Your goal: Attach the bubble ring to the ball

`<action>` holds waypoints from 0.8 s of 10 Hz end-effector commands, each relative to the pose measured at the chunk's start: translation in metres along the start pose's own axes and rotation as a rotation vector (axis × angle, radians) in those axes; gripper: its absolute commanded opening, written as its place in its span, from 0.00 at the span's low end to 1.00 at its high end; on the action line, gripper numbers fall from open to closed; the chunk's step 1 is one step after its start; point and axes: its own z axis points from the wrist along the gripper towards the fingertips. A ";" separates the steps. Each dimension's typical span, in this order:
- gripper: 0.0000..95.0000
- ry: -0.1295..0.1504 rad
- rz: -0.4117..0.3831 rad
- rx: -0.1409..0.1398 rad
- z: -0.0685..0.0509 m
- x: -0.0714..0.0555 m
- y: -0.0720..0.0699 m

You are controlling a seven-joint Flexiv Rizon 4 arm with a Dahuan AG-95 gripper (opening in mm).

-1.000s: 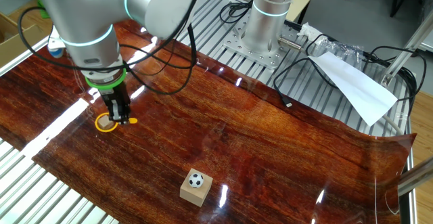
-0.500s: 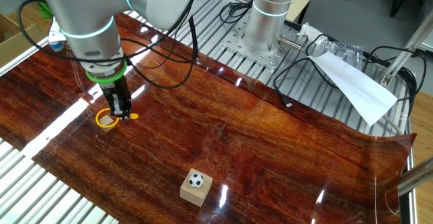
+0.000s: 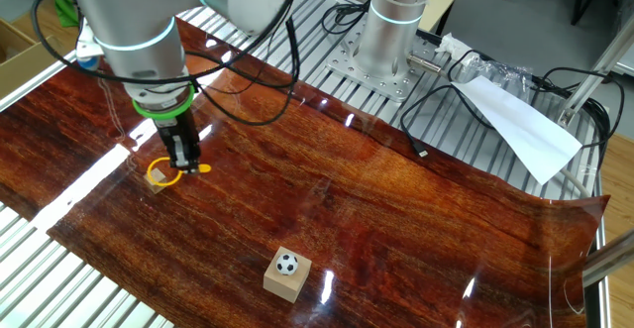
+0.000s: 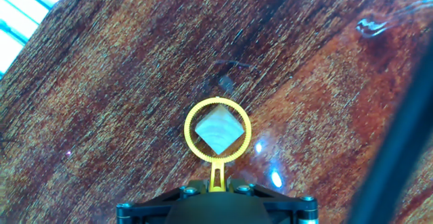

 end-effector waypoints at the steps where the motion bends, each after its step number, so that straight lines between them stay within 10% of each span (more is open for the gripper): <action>1: 0.00 0.011 -0.020 0.001 -0.005 0.009 0.004; 8: 0.00 0.014 -0.026 0.000 -0.025 0.057 0.025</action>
